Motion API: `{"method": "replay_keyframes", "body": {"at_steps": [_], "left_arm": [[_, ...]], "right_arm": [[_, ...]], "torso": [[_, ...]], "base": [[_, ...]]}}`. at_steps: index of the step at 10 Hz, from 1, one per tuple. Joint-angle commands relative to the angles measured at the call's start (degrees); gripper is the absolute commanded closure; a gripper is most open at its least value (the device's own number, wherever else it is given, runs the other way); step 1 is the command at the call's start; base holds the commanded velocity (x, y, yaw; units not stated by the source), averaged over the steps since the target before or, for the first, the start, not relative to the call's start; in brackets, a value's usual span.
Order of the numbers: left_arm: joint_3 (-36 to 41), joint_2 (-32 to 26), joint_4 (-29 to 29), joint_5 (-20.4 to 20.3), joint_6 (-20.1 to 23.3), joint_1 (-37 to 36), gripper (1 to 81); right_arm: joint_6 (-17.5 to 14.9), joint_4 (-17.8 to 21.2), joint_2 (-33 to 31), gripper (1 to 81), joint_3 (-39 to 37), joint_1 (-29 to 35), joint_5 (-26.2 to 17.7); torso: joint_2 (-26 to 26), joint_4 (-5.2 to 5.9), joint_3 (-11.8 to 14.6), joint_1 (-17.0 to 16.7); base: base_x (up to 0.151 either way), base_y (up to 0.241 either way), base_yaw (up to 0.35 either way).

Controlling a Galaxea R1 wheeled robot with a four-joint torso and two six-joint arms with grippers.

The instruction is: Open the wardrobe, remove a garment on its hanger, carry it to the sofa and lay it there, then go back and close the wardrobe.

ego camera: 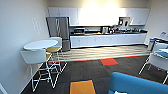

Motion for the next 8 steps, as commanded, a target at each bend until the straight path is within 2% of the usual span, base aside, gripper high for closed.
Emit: {"method": "replay_keyframes", "body": {"at_steps": [1,3,8], "left_arm": [[0.10,-0.34,-0.19,2.19,0.22,-2.78,1.0],[0.10,-1.56,-2.45,2.02,0.13,-4.01,1.0],[0.10,-7.10,-13.72,2.11,0.04,-8.14,1.0]], "right_arm": [[-0.05,0.10,-0.68,1.0,1.06,4.52,-4.55],[-0.14,0.01,-0.59,1.0,1.24,3.73,-4.20],[-0.14,0.28,-0.50,1.0,0.97,2.59,-3.76]], "torso": [[0.00,0.00,0.00,0.01],[0.00,0.00,0.00,0.01],[0.00,0.00,-0.02,0.01]], "base": [[0.000,0.000,0.274],[0.000,0.000,0.276],[0.000,0.000,0.277]]}}
